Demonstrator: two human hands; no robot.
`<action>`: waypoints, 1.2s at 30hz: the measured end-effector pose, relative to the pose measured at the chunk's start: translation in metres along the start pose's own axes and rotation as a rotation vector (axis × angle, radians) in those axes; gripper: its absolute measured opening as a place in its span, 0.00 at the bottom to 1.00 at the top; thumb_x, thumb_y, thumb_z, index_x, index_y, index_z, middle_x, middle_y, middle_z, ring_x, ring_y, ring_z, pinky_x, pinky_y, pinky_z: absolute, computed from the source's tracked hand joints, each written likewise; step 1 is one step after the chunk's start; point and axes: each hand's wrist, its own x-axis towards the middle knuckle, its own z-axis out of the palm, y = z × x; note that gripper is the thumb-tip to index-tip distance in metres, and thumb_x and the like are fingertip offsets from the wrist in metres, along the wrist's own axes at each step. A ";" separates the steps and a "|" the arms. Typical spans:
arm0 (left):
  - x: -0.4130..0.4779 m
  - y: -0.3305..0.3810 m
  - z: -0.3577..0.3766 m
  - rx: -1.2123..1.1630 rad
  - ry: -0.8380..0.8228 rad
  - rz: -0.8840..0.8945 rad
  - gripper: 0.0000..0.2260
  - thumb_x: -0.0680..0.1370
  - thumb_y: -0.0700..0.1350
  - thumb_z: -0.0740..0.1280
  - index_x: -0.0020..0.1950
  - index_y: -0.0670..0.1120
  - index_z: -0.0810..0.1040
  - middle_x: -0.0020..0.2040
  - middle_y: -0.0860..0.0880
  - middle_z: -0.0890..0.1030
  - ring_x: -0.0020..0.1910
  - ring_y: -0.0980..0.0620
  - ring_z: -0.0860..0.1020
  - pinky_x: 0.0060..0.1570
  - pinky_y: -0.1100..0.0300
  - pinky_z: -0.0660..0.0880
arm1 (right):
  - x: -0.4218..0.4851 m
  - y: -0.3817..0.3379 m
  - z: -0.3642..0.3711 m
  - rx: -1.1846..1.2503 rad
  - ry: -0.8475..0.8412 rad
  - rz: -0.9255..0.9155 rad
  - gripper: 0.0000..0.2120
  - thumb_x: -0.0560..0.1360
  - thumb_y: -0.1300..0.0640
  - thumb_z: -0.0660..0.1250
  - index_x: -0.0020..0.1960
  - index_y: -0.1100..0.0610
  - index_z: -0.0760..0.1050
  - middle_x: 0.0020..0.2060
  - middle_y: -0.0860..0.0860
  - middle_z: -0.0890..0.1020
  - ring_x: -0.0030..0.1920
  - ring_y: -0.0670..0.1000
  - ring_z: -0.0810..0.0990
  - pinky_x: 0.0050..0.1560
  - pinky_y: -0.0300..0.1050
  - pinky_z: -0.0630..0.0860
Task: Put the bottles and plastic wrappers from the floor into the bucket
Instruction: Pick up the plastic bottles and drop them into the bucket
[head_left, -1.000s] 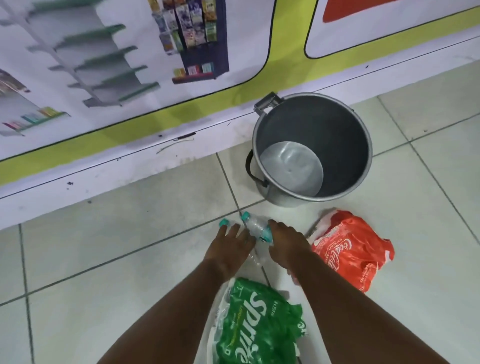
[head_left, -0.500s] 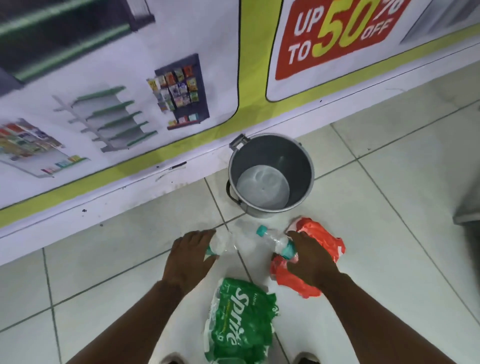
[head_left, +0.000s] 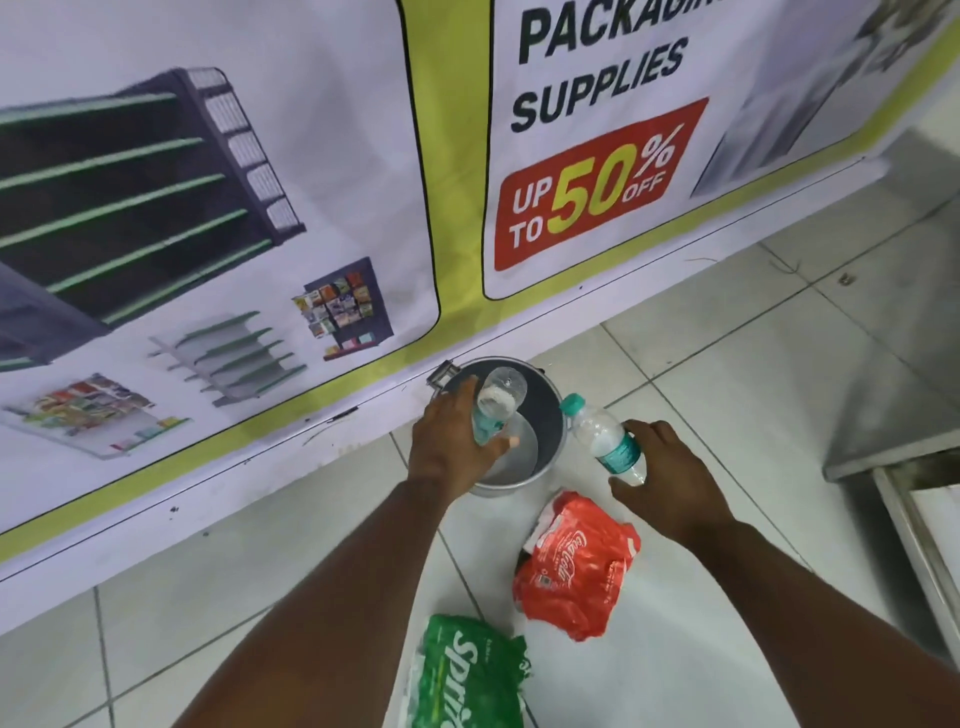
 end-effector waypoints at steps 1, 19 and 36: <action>0.000 -0.002 0.004 0.015 -0.022 -0.008 0.43 0.66 0.65 0.74 0.74 0.51 0.61 0.72 0.46 0.71 0.69 0.44 0.68 0.65 0.46 0.71 | 0.002 0.002 -0.001 -0.009 0.007 -0.004 0.32 0.66 0.52 0.78 0.65 0.50 0.69 0.55 0.51 0.77 0.50 0.52 0.78 0.47 0.44 0.76; -0.036 -0.082 -0.065 0.283 -0.014 0.023 0.42 0.72 0.67 0.65 0.77 0.54 0.49 0.80 0.47 0.53 0.78 0.44 0.51 0.73 0.45 0.55 | 0.078 -0.094 0.000 -0.072 -0.074 -0.189 0.33 0.66 0.56 0.75 0.69 0.54 0.68 0.61 0.57 0.77 0.59 0.62 0.74 0.58 0.56 0.75; -0.057 -0.091 -0.060 0.277 -0.049 -0.003 0.41 0.73 0.66 0.64 0.78 0.53 0.49 0.80 0.45 0.53 0.77 0.44 0.50 0.73 0.44 0.55 | 0.074 -0.097 0.010 -0.114 -0.008 -0.287 0.36 0.71 0.49 0.73 0.73 0.53 0.61 0.71 0.55 0.69 0.69 0.60 0.68 0.68 0.57 0.67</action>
